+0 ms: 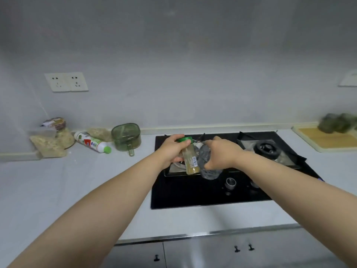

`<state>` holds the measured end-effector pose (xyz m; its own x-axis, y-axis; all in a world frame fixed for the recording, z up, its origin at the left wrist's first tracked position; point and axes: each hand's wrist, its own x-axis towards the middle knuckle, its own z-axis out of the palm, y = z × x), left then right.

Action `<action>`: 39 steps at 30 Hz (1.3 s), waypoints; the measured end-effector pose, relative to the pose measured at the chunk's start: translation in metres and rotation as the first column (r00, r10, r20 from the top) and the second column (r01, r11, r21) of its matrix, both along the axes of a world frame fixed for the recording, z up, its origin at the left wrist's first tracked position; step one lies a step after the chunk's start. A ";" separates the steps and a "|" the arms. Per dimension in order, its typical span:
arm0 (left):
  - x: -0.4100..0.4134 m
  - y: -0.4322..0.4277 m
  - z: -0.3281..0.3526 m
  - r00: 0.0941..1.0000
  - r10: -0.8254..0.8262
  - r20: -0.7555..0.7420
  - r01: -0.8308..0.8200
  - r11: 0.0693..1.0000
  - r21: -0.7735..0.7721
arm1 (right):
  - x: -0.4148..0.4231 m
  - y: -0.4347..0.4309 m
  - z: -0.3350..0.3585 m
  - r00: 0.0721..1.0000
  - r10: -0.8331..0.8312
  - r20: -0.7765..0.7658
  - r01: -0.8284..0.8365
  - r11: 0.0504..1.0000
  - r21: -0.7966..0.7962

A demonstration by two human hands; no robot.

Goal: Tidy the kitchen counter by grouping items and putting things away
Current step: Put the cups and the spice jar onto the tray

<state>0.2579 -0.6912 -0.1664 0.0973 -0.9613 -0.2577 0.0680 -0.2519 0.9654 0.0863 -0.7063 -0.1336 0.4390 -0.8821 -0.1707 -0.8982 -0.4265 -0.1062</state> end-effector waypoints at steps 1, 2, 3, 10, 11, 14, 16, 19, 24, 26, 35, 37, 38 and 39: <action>-0.027 0.001 0.002 1.000 -0.016 0.001 0.016 1.000 0.002 | -0.027 0.005 0.002 1.000 -0.014 -0.006 0.014 1.000 -0.005; -0.049 0.001 0.002 1.000 -0.027 0.007 0.027 1.000 0.000 | -0.048 0.008 0.002 1.000 -0.026 -0.003 0.026 1.000 -0.013; -0.073 0.002 0.002 0.999 -0.047 0.020 0.047 0.999 -0.011 | -0.073 0.012 0.003 0.999 -0.051 -0.001 0.051 0.998 -0.022; -0.231 0.012 -0.011 0.984 -0.175 0.032 0.175 0.984 -0.011 | -0.231 0.044 0.000 0.976 -0.218 0.021 0.218 0.975 -0.029; -0.248 0.013 -0.013 0.980 -0.196 0.042 0.197 0.980 -0.006 | -0.247 0.048 0.000 0.970 -0.243 0.023 0.244 0.969 -0.029; -0.291 0.012 -0.014 0.962 -0.261 0.075 0.262 0.965 -0.006 | -0.288 0.054 0.000 0.950 -0.310 0.043 0.312 0.949 -0.052; -0.321 0.005 -0.012 0.950 -0.299 0.092 0.301 0.954 -0.011 | -0.316 0.056 -0.003 0.927 -0.367 0.079 0.372 0.925 -0.073; -0.359 -0.014 -0.008 0.932 -0.345 0.114 0.350 0.937 -0.018 | -0.352 0.055 -0.007 0.892 -0.435 0.123 0.448 0.886 -0.118; -0.429 -0.055 -0.008 0.898 -0.414 0.152 0.425 0.904 -0.047 | -0.416 0.038 -0.011 0.846 -0.520 0.114 0.532 0.832 -0.156; -0.451 -0.066 -0.008 0.889 -0.429 0.160 0.444 0.893 -0.070 | -0.436 0.030 -0.013 0.840 -0.532 0.103 0.542 0.821 -0.178; -0.554 -0.150 -0.016 0.828 -0.537 0.160 0.555 0.826 -0.099 | -0.537 -0.043 -0.019 0.802 -0.597 0.022 0.586 0.780 -0.221; -0.575 -0.173 -0.013 0.821 -0.550 0.152 0.566 0.820 -0.091 | -0.556 -0.069 -0.015 0.802 -0.597 0.013 0.586 0.782 -0.213; -0.582 -0.183 -0.012 0.816 -0.559 0.149 0.574 0.814 -0.090 | -0.563 -0.079 -0.012 0.802 -0.597 0.007 0.585 0.784 -0.207; -0.590 -0.195 -0.010 0.808 -0.569 0.150 0.584 0.807 -0.089 | -0.572 -0.090 -0.009 0.801 -0.599 0.008 0.587 0.783 -0.206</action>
